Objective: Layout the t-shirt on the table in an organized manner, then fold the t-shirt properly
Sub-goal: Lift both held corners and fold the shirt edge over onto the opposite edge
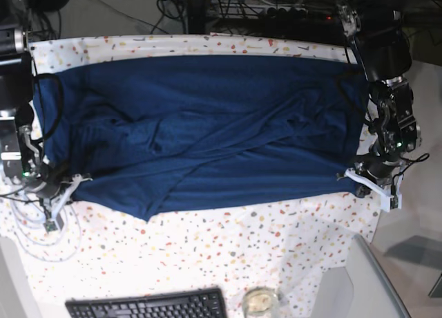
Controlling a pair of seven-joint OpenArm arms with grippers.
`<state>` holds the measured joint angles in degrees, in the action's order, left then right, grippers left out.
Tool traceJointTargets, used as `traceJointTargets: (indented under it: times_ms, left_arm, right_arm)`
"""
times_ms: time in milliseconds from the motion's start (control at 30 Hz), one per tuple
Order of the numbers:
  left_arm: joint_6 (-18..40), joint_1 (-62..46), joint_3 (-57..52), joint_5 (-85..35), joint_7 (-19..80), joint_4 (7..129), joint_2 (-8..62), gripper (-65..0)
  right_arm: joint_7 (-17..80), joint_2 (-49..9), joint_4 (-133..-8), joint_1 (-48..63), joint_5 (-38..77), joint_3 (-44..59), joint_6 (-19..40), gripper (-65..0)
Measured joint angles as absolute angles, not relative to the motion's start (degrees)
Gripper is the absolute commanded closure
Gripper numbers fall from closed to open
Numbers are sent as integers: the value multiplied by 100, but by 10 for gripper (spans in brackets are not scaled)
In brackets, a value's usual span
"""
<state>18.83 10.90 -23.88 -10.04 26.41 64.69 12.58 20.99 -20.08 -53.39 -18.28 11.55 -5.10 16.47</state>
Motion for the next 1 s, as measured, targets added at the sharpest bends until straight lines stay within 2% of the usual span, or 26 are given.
traceJointTargets:
  times_ms: [167,400,800,1000]
  left_arm:
    - [1881,550,-2383,-1376,2665,7013,1262,0]
    - [1841,-43,-2392,-1374,2762,7553,1234,0]
    - [1900,-674,-2832,-1396,2762,8141,1205,0]
    - [1927,-1046,-3044,-1837,2768,8239,1098,0]
  right_arm:
    - [2602,-2045,-6038,-1313,1175,-471,1671,0]
    - [2746,-2078,-7253,-139,1155,228,1662,0]
    - [2744,-2056,-8086,827,1199,631,1671,0]
    - [2749,-2064,-8420,1160,1188,751,1669,0]
